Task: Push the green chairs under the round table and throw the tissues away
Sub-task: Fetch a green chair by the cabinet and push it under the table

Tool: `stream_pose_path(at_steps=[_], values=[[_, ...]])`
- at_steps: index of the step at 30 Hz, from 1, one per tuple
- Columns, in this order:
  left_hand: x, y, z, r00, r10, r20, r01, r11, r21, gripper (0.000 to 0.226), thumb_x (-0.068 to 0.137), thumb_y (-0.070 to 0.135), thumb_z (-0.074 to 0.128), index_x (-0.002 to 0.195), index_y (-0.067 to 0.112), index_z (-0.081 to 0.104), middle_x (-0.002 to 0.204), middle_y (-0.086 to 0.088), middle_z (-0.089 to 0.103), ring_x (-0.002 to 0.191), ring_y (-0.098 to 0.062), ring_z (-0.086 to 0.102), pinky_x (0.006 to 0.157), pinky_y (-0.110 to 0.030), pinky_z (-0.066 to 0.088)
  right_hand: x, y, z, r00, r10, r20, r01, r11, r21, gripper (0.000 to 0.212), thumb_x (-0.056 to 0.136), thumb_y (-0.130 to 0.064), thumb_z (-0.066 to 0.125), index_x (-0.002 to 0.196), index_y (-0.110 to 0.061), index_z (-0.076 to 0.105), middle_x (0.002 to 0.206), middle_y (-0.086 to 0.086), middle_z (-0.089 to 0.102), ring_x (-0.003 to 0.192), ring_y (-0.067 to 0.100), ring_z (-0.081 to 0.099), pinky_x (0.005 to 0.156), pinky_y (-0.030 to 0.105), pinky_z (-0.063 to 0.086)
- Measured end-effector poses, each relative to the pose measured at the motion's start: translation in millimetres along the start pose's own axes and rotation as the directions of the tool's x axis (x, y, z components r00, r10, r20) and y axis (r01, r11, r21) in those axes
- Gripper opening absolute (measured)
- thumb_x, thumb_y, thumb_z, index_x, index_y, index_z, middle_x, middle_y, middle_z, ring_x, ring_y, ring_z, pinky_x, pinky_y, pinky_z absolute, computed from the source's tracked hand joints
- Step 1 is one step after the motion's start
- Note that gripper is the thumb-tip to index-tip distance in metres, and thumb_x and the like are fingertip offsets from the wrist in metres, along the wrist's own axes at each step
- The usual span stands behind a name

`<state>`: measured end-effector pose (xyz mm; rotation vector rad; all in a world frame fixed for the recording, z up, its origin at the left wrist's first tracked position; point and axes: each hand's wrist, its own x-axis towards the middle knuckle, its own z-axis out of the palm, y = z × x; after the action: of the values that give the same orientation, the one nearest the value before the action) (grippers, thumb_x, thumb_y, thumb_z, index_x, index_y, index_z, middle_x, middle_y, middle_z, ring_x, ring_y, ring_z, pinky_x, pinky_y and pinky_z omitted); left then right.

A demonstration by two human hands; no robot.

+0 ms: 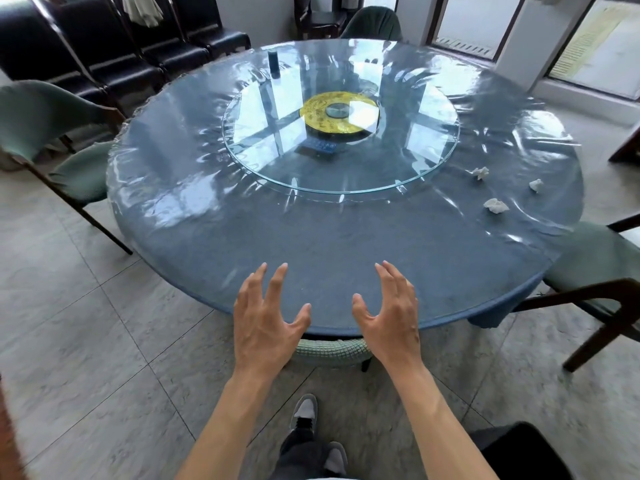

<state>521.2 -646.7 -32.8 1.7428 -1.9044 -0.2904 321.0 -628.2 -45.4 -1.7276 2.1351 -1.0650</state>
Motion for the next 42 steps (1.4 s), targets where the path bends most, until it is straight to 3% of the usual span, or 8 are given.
stream_pose_path(at_steps=[16, 29, 33, 42], values=[[6, -33, -34, 0.989, -0.142, -0.047, 0.138, 0.988, -0.068, 0.075, 0.084, 0.050, 0.068, 0.150, 0.035, 0.035, 0.158, -0.005, 0.031, 0.143, -0.028, 0.030, 0.112, -0.048, 0.033, 16, -50, 40, 0.991, -0.119, 0.065, 0.112, 0.989, 0.096, 0.066, 0.086, -0.045, 0.051, 0.140, -0.008, 0.052, 0.148, 0.011, 0.051, 0.133, 0.032, 0.048, 0.105, 0.052, 0.045], [33, -168, -104, 0.923, -0.342, -0.174, 0.336, 0.940, -0.063, 0.074, 0.083, 0.055, 0.063, 0.149, 0.034, 0.036, 0.155, -0.005, 0.035, 0.138, -0.026, 0.037, 0.111, -0.045, 0.036, 33, -179, 156, 0.932, -0.305, 0.195, 0.264, 0.942, 0.208, 0.063, 0.088, -0.042, 0.053, 0.140, -0.007, 0.052, 0.146, 0.012, 0.052, 0.132, 0.030, 0.050, 0.106, 0.047, 0.046], [32, -223, -134, 0.880, -0.416, -0.228, 0.411, 0.909, -0.070, 0.073, 0.084, 0.048, 0.070, 0.148, 0.031, 0.040, 0.155, -0.005, 0.036, 0.138, -0.027, 0.037, 0.112, -0.044, 0.035, 30, -231, 201, 0.894, -0.374, 0.248, 0.314, 0.916, 0.250, 0.062, 0.089, -0.041, 0.055, 0.141, -0.008, 0.052, 0.147, 0.011, 0.051, 0.133, 0.030, 0.049, 0.106, 0.048, 0.045], [21, -325, -197, 0.789, -0.536, -0.300, 0.540, 0.838, -0.077, 0.075, 0.086, 0.052, 0.066, 0.151, 0.031, 0.036, 0.157, -0.005, 0.033, 0.141, -0.026, 0.033, 0.113, -0.046, 0.036, 7, -346, 280, 0.790, -0.498, 0.358, 0.389, 0.858, 0.335, 0.066, 0.088, -0.044, 0.051, 0.143, -0.007, 0.051, 0.149, 0.011, 0.049, 0.135, 0.029, 0.045, 0.109, 0.049, 0.043]])
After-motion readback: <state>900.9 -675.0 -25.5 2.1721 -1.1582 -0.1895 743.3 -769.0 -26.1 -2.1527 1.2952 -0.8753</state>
